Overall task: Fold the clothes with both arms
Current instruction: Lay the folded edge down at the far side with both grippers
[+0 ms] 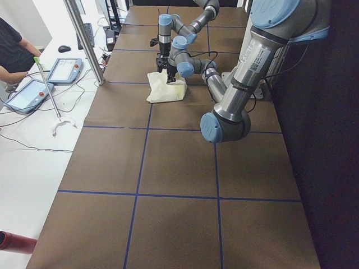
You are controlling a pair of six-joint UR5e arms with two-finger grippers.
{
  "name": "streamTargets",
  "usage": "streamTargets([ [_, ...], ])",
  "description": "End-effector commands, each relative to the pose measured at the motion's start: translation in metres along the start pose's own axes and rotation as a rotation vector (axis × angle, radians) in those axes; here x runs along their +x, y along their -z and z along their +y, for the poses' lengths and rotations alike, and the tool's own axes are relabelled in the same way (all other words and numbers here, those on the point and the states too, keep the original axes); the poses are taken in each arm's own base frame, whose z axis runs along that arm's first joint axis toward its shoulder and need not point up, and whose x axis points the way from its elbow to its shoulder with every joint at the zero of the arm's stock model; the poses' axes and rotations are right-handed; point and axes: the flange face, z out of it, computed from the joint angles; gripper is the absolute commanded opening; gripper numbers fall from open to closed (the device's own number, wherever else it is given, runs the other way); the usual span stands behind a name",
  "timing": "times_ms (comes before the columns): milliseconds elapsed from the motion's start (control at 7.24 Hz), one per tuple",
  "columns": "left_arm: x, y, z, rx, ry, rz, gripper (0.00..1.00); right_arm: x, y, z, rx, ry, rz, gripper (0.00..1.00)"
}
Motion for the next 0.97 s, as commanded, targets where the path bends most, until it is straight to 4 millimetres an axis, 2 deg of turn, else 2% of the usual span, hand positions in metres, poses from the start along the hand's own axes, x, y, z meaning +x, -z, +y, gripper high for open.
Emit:
streamTargets([
  [0, -0.005, -0.008, -0.011, 0.012, -0.024, -0.018, 0.0, 0.005, -0.006, -0.021, 0.013, -0.025, 0.019, 0.0],
  [138, -0.007, -0.009, -0.014, 0.015, -0.022, -0.021, 0.0, 0.006, -0.004, -0.026, 0.015, -0.03, 0.018, 0.0],
  [414, -0.004, -0.008, -0.02, 0.022, -0.025, -0.013, 0.0, -0.01, -0.002, -0.028, 0.017, -0.029, 0.012, 0.0],
  [690, 0.016, -0.019, -0.024, 0.023, -0.018, -0.019, 0.0, -0.013, -0.002, -0.028, 0.017, -0.025, 0.008, 0.0],
  [828, 0.014, -0.025, -0.026, 0.026, -0.012, -0.031, 0.0, -0.011, -0.006, -0.03, 0.019, -0.024, 0.01, 0.28],
])
